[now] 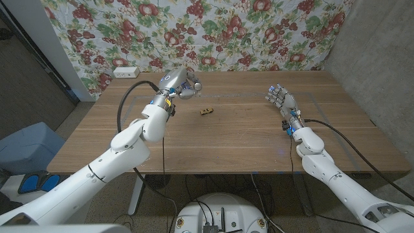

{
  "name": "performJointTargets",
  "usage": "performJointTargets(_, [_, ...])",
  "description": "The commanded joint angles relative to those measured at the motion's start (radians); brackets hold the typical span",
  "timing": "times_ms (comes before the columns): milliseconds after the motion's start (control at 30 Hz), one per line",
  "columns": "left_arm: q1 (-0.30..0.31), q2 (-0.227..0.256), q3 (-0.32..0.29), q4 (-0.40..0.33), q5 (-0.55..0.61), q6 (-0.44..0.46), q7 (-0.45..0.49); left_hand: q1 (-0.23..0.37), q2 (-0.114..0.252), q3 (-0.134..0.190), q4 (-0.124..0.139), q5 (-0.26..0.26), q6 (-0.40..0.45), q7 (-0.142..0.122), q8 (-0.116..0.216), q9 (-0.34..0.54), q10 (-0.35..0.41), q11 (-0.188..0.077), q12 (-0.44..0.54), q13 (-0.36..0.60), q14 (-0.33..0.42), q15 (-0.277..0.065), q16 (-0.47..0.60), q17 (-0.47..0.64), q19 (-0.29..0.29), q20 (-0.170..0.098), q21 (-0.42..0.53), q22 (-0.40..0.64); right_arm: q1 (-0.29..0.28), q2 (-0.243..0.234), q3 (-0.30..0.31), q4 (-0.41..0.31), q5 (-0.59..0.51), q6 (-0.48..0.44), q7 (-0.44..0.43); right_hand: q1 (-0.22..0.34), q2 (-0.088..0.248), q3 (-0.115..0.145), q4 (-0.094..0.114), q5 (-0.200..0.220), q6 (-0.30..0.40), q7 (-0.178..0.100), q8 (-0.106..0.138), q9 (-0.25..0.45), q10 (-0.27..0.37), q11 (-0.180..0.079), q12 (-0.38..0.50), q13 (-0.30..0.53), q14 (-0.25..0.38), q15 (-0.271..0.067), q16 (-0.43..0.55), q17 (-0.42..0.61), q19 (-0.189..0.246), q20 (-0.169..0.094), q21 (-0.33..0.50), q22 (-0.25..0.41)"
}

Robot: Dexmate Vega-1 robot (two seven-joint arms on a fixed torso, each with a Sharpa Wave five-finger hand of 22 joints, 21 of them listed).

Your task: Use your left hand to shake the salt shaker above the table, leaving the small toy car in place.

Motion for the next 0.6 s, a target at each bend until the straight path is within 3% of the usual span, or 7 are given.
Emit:
performJointTargets(33, [0.032, -0.028, -0.025, 0.081, -0.040, -0.198, 0.211, 0.146, 0.156, 0.031, 0.022, 0.004, 0.065, 0.057, 0.009, 0.022, 0.098, -0.008, 0.002, 0.065, 0.000, -0.004, -0.001, 0.002, -0.004, -0.125, 0.005, 0.000, -0.014, -0.003, 0.005, -0.011, -0.004, 0.006, -0.011, -0.005, 0.000, 0.004, -0.005, -0.001, 0.002, 0.001, 0.002, 0.003, 0.001, 0.002, 0.006, 0.004, -0.001, 0.003, -0.002, -0.001, 0.003, -0.002, -0.003, 0.006])
performJointTargets(233, [0.029, -0.069, -0.033, 0.187, -0.046, -0.412, 0.392, 0.145, 0.156, 0.031, 0.023, 0.003, 0.063, 0.058, 0.008, 0.023, 0.094, -0.010, 0.001, 0.067, 0.000, -0.003, -0.001, 0.003, -0.004, -0.124, 0.005, 0.000, -0.026, -0.005, 0.011, -0.024, -0.004, 0.008, -0.023, -0.005, 0.000, 0.004, -0.005, -0.001, 0.002, 0.001, 0.002, 0.003, 0.001, 0.002, 0.006, 0.004, 0.000, 0.000, -0.001, -0.001, 0.003, -0.002, -0.003, 0.006])
performJointTargets(367, [0.021, -0.090, -0.034, 0.233, -0.032, -0.498, 0.457, 0.145, 0.156, 0.032, 0.023, 0.003, 0.061, 0.057, 0.007, 0.023, 0.092, -0.009, 0.001, 0.068, -0.002, -0.003, -0.003, 0.002, -0.004, -0.125, 0.005, 0.000, -0.035, -0.007, 0.015, -0.031, -0.004, 0.010, -0.032, -0.005, 0.000, 0.004, -0.005, -0.001, 0.003, 0.002, 0.003, 0.003, 0.003, 0.002, 0.007, 0.004, 0.001, 0.001, -0.001, -0.001, 0.004, -0.001, -0.003, 0.006])
performJointTargets(600, [0.028, -0.109, -0.047, 0.242, -0.016, -0.518, 0.464, 0.145, 0.156, 0.033, 0.022, 0.003, 0.060, 0.053, 0.008, 0.023, 0.091, -0.007, 0.001, 0.069, -0.004, -0.004, -0.005, 0.001, -0.007, -0.125, 0.003, -0.001, -0.035, -0.006, 0.013, -0.028, -0.005, 0.014, -0.027, -0.005, -0.001, 0.004, -0.005, -0.001, 0.004, 0.002, 0.003, 0.003, 0.003, 0.004, 0.007, 0.004, 0.001, 0.002, -0.001, -0.001, 0.004, -0.001, -0.003, 0.006])
